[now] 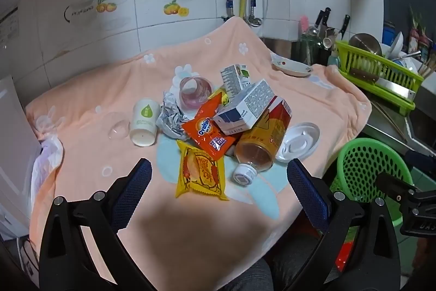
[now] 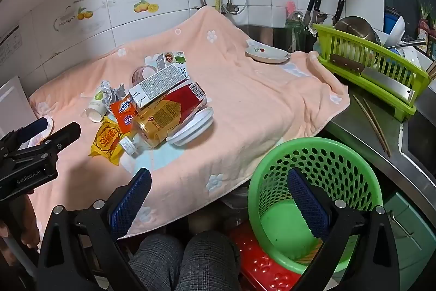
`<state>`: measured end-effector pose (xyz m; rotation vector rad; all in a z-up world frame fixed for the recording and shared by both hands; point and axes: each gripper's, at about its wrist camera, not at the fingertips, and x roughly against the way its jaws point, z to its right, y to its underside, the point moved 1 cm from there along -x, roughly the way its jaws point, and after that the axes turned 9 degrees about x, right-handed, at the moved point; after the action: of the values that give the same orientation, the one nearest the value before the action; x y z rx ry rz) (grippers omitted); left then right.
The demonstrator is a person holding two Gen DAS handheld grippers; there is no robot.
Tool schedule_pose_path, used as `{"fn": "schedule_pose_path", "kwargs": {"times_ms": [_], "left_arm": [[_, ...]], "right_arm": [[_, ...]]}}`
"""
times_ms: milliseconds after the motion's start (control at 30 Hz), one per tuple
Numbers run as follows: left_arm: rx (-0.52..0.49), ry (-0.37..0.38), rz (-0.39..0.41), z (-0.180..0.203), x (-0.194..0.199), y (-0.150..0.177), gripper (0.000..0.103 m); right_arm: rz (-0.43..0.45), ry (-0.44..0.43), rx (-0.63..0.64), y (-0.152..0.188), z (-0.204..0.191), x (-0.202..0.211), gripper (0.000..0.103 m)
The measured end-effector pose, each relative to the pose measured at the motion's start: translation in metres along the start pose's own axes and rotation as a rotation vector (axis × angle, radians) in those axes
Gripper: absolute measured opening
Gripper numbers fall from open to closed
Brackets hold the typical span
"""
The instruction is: Collect trash
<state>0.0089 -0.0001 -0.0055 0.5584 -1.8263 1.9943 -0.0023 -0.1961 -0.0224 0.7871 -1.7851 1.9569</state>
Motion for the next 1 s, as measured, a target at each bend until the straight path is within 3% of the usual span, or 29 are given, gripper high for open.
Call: {"fn": "schedule_pose_path", "kwargs": {"times_ms": [133,1000], "left_arm": [[0.039,0.016,-0.017,-0.0028,-0.0011,-0.0004,0.098],[0.017,-0.011,0.007,-0.0063,-0.0032,-0.0006,0.098]], "right_arm": [[-0.003,-0.003,-0.005,-0.0002,0.0009,-0.0003,0.097],[0.002,-0.002,-0.002,-0.0018,0.0036,-0.0017,0.097]]}}
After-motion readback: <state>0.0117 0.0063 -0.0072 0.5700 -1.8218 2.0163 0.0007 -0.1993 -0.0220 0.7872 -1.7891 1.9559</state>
